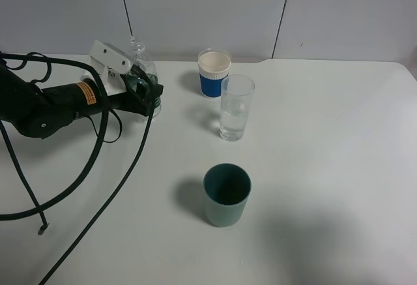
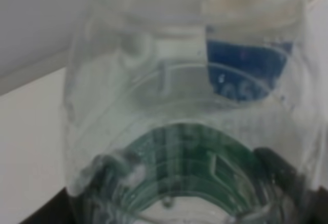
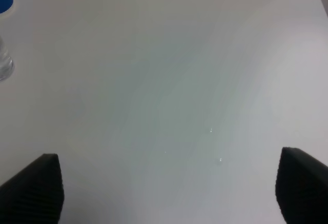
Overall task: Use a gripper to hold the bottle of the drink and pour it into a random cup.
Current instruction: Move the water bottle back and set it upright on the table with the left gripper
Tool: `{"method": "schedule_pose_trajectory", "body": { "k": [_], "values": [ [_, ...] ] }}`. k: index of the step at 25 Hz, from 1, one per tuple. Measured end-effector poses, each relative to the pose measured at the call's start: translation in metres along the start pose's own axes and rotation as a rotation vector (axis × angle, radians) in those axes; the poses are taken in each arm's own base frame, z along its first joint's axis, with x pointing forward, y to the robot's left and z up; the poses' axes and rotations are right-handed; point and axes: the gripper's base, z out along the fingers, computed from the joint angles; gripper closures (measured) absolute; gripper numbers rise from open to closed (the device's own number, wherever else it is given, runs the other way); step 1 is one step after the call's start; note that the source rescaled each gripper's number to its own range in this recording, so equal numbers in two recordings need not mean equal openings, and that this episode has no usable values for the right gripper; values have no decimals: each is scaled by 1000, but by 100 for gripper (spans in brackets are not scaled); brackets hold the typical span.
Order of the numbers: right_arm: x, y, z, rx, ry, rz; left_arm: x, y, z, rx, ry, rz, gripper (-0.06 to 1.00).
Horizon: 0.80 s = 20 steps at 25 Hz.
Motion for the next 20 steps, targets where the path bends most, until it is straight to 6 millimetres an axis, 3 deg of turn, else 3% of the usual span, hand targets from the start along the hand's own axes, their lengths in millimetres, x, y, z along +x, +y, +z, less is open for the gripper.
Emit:
{"method": "schedule_pose_trajectory", "body": {
  "k": [20],
  "values": [
    [0,0,0,0,0,0,14,-1,3,31,-13,5,94]
  ]
}}
